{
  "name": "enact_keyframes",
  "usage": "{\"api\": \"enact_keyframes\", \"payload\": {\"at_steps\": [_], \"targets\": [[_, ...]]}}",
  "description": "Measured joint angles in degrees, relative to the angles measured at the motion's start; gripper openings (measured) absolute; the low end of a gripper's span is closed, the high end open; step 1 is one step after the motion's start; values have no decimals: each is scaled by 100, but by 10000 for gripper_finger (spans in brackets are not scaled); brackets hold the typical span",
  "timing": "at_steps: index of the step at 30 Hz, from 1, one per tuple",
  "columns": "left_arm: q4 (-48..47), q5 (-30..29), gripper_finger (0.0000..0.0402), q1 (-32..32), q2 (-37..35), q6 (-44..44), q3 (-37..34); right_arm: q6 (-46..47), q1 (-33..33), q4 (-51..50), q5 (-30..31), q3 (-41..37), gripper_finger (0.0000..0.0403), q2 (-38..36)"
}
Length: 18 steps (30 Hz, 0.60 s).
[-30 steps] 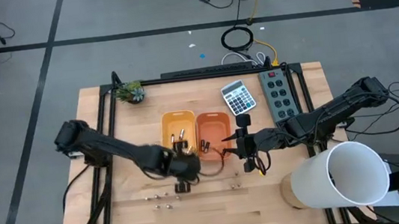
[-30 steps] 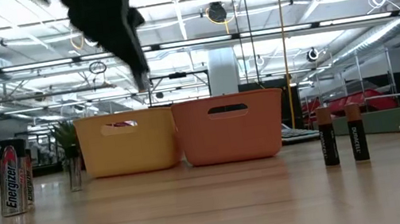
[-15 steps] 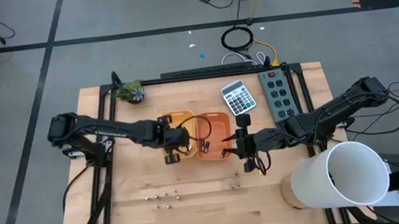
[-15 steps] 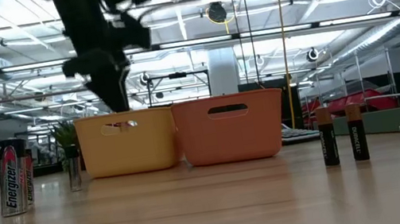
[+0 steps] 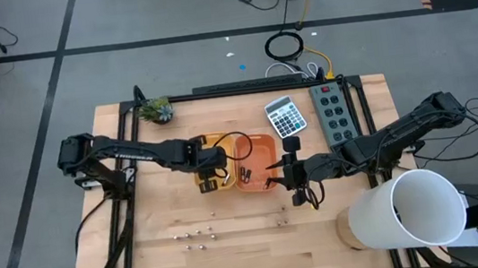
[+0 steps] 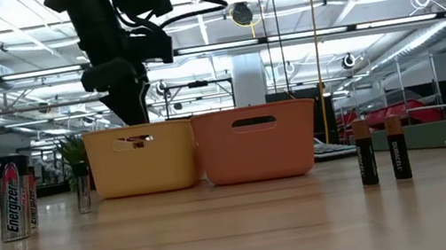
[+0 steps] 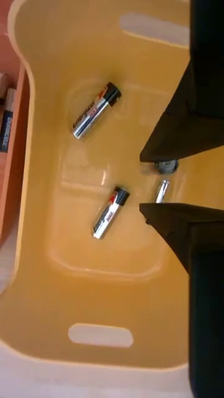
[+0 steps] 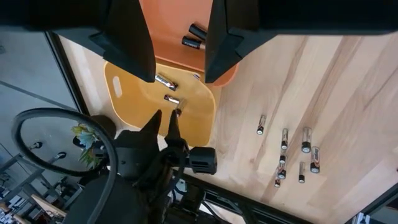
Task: Sort batteries
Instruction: Put the silver battery into the yellow bin
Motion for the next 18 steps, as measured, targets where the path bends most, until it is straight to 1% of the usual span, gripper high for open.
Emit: {"api": "enact_keyframes", "payload": {"at_steps": [4,7,11,14,18], "targets": [[-297,-142,134,-110,-18,144,329,0,0,-1,1,0,130,0],[-403,-187,135,-368,-170,113,661,0,0,-13,2,0,130,0],[-353,-247,136,-1011,-352,-130,958,-4,-4,-23,9,0,130,0],[-314,-261,137,-1552,-322,-307,962,-11,-7,-25,20,0,130,0],[-271,-218,142,-2178,-162,-877,960,6,-7,-28,22,0,130,0]]}}
